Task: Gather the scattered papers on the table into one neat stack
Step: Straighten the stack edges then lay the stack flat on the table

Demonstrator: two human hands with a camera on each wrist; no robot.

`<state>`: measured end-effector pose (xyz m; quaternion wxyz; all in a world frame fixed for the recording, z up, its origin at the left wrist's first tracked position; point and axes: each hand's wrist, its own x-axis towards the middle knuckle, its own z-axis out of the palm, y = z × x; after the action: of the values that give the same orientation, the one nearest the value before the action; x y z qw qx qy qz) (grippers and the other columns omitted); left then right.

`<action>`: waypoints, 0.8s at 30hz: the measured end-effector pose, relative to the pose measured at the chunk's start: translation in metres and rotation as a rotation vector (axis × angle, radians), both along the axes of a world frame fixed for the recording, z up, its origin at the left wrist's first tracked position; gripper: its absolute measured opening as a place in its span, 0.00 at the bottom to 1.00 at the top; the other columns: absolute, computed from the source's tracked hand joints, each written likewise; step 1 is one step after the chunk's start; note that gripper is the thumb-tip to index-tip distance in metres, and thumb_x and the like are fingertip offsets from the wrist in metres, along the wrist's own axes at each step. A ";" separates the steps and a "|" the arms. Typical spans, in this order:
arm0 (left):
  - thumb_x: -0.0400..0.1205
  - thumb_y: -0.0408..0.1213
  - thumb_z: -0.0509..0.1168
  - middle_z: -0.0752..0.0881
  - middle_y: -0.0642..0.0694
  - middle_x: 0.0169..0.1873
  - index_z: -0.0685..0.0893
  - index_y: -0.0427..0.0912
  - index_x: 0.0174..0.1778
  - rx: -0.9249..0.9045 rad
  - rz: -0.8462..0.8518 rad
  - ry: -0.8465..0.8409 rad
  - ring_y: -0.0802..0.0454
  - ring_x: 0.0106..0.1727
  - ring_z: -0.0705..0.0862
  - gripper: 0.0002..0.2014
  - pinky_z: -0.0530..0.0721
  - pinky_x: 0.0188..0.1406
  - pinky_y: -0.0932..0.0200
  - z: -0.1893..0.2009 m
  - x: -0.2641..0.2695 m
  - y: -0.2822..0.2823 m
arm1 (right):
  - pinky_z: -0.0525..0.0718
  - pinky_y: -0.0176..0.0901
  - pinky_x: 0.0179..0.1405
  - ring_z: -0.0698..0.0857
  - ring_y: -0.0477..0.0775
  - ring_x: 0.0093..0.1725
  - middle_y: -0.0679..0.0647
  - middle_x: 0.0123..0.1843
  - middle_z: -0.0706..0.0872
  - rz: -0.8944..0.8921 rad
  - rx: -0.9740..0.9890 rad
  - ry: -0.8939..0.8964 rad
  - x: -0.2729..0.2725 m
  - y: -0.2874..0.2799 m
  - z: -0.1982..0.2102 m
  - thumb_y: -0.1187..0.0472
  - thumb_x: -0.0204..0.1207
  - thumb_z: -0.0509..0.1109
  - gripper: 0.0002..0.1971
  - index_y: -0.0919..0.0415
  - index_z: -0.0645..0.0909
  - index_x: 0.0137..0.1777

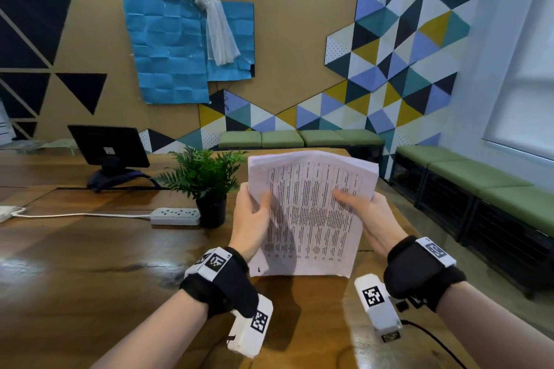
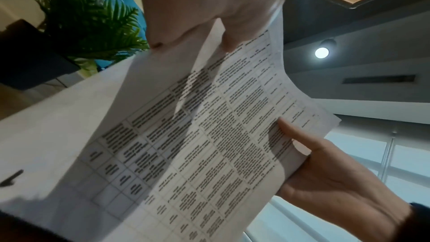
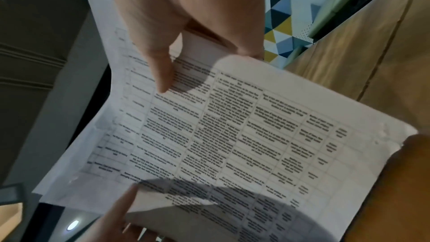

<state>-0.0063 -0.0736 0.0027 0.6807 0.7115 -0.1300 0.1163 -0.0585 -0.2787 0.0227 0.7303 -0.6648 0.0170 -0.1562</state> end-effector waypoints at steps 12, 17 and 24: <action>0.77 0.57 0.64 0.85 0.43 0.52 0.81 0.41 0.50 -0.201 0.124 0.100 0.47 0.55 0.81 0.21 0.76 0.57 0.53 0.051 0.015 -0.012 | 0.88 0.52 0.51 0.90 0.57 0.54 0.56 0.54 0.92 0.015 -0.046 0.037 -0.005 0.000 -0.005 0.63 0.74 0.73 0.10 0.56 0.86 0.55; 0.82 0.49 0.55 0.75 0.48 0.36 0.72 0.48 0.38 -0.214 0.122 0.115 0.46 0.47 0.74 0.11 0.68 0.47 0.52 0.055 0.019 -0.013 | 0.84 0.58 0.62 0.88 0.60 0.59 0.60 0.59 0.90 0.015 -0.002 0.041 -0.006 0.001 -0.007 0.59 0.78 0.68 0.13 0.59 0.84 0.60; 0.80 0.50 0.60 0.79 0.45 0.53 0.71 0.46 0.62 -0.136 0.021 -0.028 0.50 0.51 0.78 0.18 0.76 0.49 0.54 0.048 0.012 -0.010 | 0.86 0.55 0.56 0.89 0.58 0.57 0.59 0.58 0.90 -0.019 0.008 0.018 -0.005 0.002 -0.009 0.57 0.79 0.67 0.13 0.59 0.83 0.61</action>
<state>0.0053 -0.0839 0.0503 0.7242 0.6633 -0.1240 0.1418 -0.0638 -0.2770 0.0135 0.7313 -0.6631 0.0304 -0.1571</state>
